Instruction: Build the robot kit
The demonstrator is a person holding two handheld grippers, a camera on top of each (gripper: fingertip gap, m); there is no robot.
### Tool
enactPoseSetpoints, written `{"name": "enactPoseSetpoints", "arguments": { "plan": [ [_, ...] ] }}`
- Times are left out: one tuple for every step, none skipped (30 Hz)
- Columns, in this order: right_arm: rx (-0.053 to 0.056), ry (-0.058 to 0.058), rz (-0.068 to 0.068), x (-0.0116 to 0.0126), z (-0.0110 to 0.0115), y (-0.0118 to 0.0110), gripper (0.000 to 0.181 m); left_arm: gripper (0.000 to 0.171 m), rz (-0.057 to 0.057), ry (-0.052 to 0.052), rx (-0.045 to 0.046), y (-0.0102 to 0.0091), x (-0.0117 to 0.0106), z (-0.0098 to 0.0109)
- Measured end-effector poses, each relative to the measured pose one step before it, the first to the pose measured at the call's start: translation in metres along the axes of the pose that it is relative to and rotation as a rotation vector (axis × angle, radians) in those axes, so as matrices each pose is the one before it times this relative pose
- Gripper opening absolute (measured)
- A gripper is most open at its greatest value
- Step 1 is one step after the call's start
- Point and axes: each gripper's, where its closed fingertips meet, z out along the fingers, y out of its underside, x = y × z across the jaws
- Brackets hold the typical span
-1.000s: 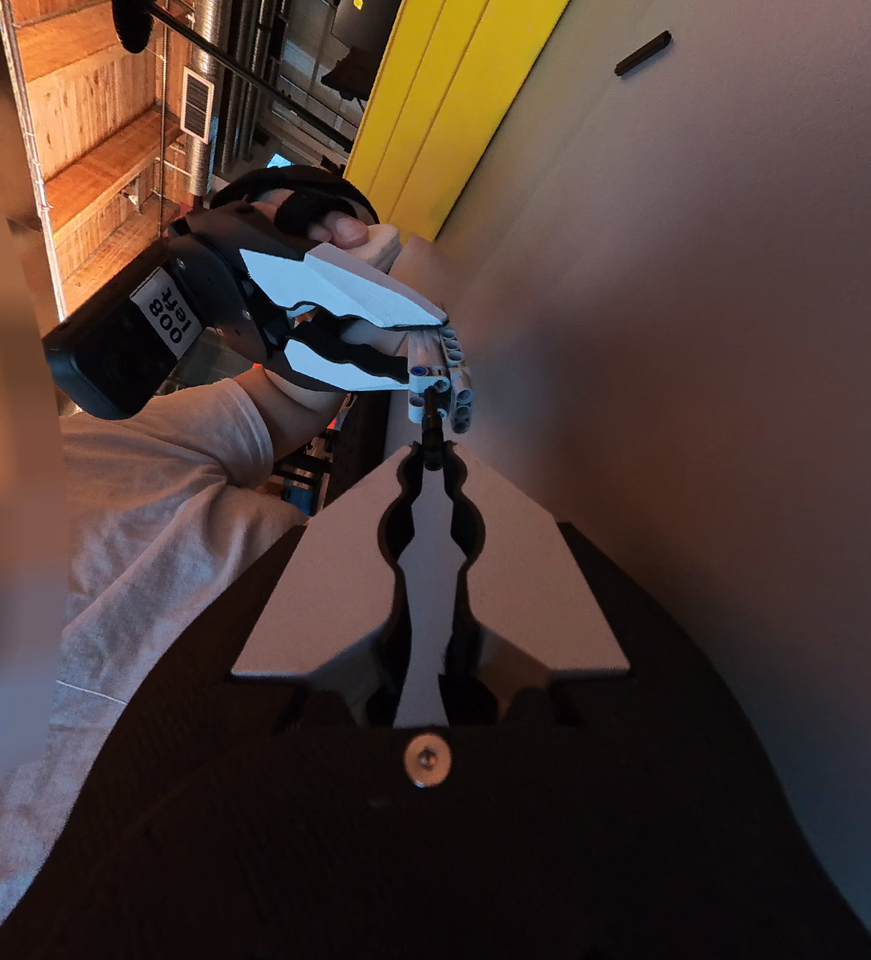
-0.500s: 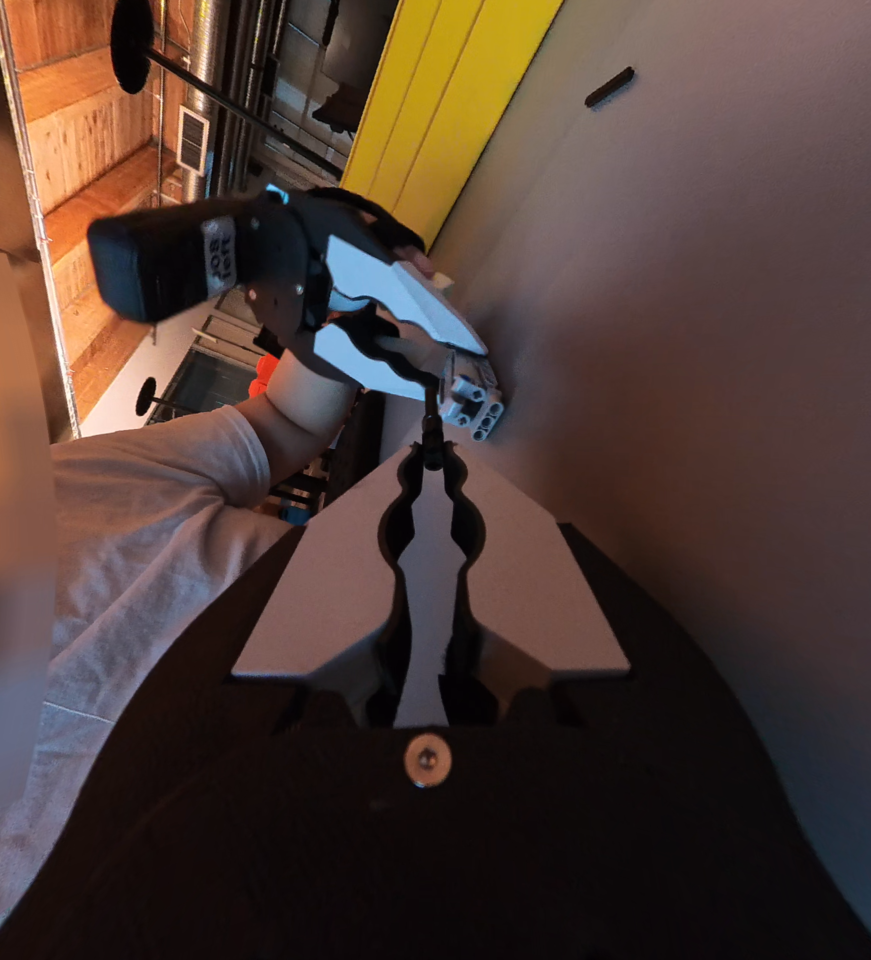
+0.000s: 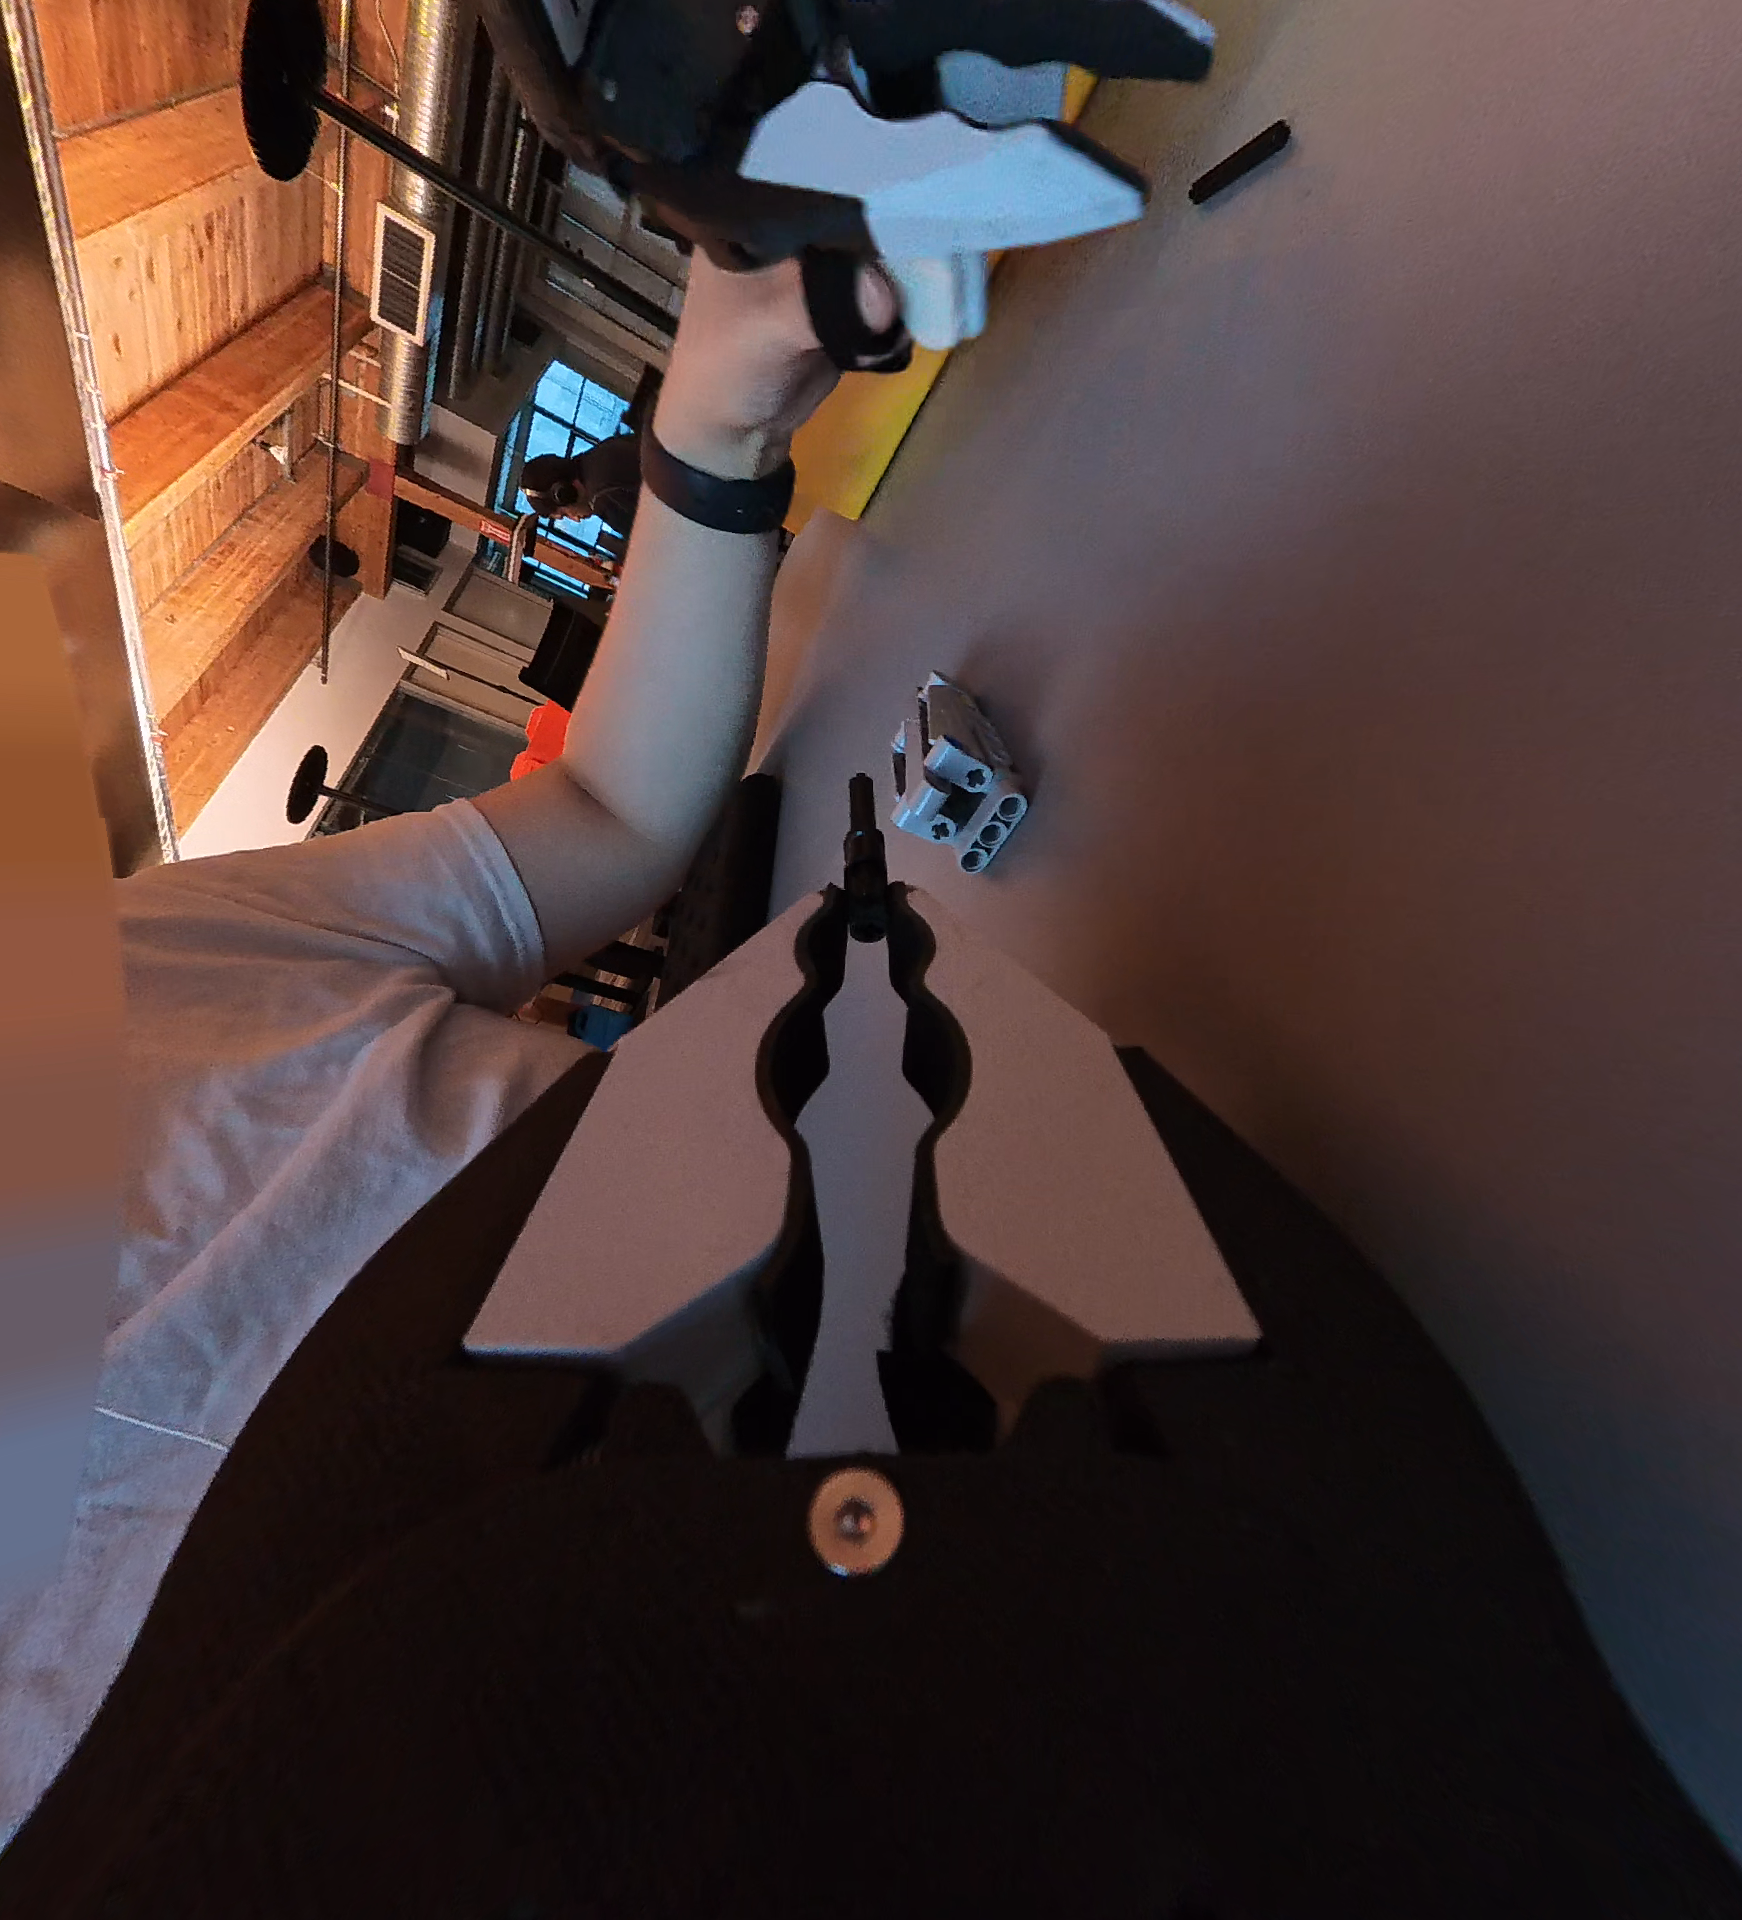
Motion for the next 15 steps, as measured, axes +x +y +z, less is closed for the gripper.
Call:
{"name": "enactPoseSetpoints", "arguments": {
  "plan": [
    [0.0006,-0.0016,0.0014,-0.00004,0.0,-0.00015,0.006,0.028,0.0392,-0.0488,-0.04103,0.00724,-0.00534,0.0048],
    [-0.0005,-0.0019,0.0013,-0.00016,-0.00001,-0.00009,0.006,0.028,0.0396,-0.0341,-0.03655,0.00669,-0.00291,0.00462],
    [-0.0008,-0.0015,0.0014,-0.00012,0.00006,0.00017,0.006,0.023,0.0217,-0.0137,0.00514,-0.00031,-0.00081,0.00161],
    [-0.0008,-0.0009,0.0009,-0.00005,0.0001,0.0,0.006,0.012,0.0095,-0.0071,-0.00136,0.00052,-0.00146,0.00051],
    [-0.0004,0.0,0.0003,-0.00006,0.0001,0.00009,0.007,0.002,0.0089,0.0094,-0.00684,0.00112,0.00102,0.00091],
    [0.0,-0.0005,0.0001,-0.00008,0.0,0.0,0.007,0.001,0.0167,0.0055,0.00046,-0.00001,0.0013,0.00084],
    [0.0017,-0.0017,0.0007,-0.00024,-0.00001,-0.00027,0.007,0.001,0.0336,-0.0076,-0.00963,0.00018,0.00066,-0.00002],
    [0.0051,-0.0036,0.0014,-0.00041,-0.00038,-0.0006,0.007,0.0,0.0385,-0.0066,-0.0213,-0.00002,0.00272,-0.00096],
    [0.0094,-0.0065,0.0015,-0.00081,-0.00076,-0.00125,0.006,0.001,0.0323,0.0068,0.00244,-0.00539,0.00819,-0.00324],
    [0.0158,-0.0118,0.0024,-0.00149,-0.00122,-0.00215,0.006,0.001,0.0362,0.03,0.05096,-0.01473,0.01635,-0.00711],
    [0.0202,-0.0209,0.0082,-0.00242,-0.00157,-0.00283,0.006,0.0,0.0484,0.0453,0.07308,-0.02058,0.02308,-0.00915],
    [0.0203,-0.0272,0.0178,-0.0027,-0.00173,-0.00287,0.006,0.0,0.0584,0.0266,0.05152,-0.01969,0.02218,-0.0075],
    [0.0158,-0.0264,0.0226,-0.00243,-0.00145,-0.00247,0.005,0.0,0.0677,0.0123,0.01686,-0.01582,0.01989,-0.00511],
    [0.009,-0.0308,0.0212,-0.00334,-0.00105,-0.00148,0.006,0.0,0.0693,0.0003,0.00646,-0.01445,0.01673,-0.00359],
    [-0.0042,-0.0337,0.0193,-0.00395,0.00008,0.00044,0.007,0.0,0.0631,-0.0049,0.00549,-0.01364,0.01338,-0.00243]
  ]
}}
